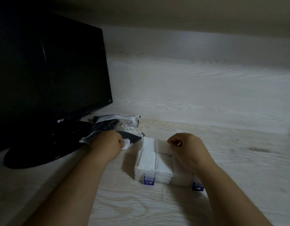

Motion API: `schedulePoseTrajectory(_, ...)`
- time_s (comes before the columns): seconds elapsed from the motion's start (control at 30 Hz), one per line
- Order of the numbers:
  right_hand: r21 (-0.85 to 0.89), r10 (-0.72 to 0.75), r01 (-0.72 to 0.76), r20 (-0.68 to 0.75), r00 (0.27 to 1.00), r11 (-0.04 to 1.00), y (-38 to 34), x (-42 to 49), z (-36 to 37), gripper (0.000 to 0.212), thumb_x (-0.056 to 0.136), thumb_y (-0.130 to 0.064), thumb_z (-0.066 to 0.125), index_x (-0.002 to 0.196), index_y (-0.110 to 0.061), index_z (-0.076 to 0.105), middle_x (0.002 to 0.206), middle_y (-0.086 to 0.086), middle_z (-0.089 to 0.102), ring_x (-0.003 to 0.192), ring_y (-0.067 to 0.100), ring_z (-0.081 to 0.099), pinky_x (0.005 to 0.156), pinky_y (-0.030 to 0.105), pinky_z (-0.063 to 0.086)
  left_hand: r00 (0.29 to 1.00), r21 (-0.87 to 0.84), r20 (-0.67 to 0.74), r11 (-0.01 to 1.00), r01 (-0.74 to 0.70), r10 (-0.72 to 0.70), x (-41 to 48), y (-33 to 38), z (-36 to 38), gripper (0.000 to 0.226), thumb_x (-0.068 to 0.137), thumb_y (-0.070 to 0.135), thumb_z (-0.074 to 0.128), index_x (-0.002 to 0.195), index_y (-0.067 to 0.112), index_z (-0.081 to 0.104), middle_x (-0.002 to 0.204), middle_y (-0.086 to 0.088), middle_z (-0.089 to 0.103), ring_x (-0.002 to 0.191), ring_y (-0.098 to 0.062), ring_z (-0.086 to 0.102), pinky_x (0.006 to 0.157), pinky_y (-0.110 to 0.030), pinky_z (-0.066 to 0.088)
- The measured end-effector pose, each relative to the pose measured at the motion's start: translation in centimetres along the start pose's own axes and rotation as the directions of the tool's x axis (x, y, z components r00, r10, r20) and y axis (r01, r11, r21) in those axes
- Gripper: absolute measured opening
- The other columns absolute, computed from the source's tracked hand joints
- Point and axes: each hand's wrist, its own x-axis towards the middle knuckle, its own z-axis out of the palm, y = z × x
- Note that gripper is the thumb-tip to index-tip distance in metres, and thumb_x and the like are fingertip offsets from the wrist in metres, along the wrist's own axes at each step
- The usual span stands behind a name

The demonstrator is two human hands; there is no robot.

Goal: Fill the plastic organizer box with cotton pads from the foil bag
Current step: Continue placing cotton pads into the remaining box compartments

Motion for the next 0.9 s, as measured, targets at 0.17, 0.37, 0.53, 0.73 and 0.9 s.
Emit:
schedulePoseTrajectory(0.17,-0.001,0.0,0.0,-0.001,1.0,1.0,0.0,0.0,0.0,0.023,0.093,-0.014,0.056,0.105,-0.026,0.072,0.105,-0.008,0.069,0.084,0.003,0.057,0.065,0.006,0.037,1.0,0.034,-0.021,0.999,0.008,-0.007,-0.2,0.4,-0.2,0.021,0.087,0.021,0.054,0.085,0.017,0.075,0.091,-0.004,0.072,0.087,-0.025,0.065,0.075,-0.031,0.054)
schedulePoseTrajectory(0.37,-0.009,-0.012,0.012,-0.006,1.0,1.0,-0.1,-0.1,0.0,0.024,0.093,-0.014,0.057,0.106,-0.026,0.072,0.107,-0.007,0.068,0.087,0.003,0.055,0.072,0.01,0.038,1.0,0.087,0.013,0.996,-0.004,0.002,-0.5,0.5,-0.4,0.014,0.082,0.016,0.061,0.09,0.017,0.072,0.099,-0.005,0.07,0.096,-0.025,0.064,0.078,-0.028,0.051)
schedulePoseTrajectory(0.53,-0.016,-0.004,0.004,-0.001,1.0,1.0,-0.3,-0.2,-0.1,0.024,0.094,-0.014,0.056,0.108,-0.027,0.072,0.108,-0.008,0.068,0.086,0.003,0.055,0.073,0.011,0.038,1.0,0.081,-0.002,0.997,-0.002,0.002,-0.6,0.5,-0.4,0.019,0.083,0.017,0.059,0.096,0.023,0.073,0.103,-0.004,0.07,0.099,-0.025,0.063,0.079,-0.027,0.049)
schedulePoseTrajectory(0.73,-0.006,-0.005,0.005,-0.01,1.0,1.0,-0.2,-0.1,-0.1,0.023,0.093,-0.014,0.057,0.106,-0.025,0.073,0.104,-0.008,0.069,0.084,0.002,0.054,0.063,0.0,0.033,0.999,0.104,-0.052,0.995,0.002,0.003,-0.7,0.6,-0.3,0.018,0.089,0.02,0.056,0.096,0.029,0.069,0.106,-0.002,0.069,0.1,-0.024,0.063,0.08,-0.03,0.049)
schedulePoseTrajectory(0.9,-0.003,-0.003,0.003,-0.02,1.0,1.0,-0.3,0.0,-0.1,0.023,0.093,-0.014,0.057,0.104,-0.026,0.073,0.103,-0.009,0.068,0.082,0.002,0.055,0.062,0.0,0.034,0.981,0.108,-0.189,0.994,-0.019,0.039,-1.0,1.4,-0.9,0.015,0.087,0.017,0.056,0.087,0.027,0.067,0.093,0.0,0.067,0.088,-0.022,0.061,0.069,-0.028,0.045)
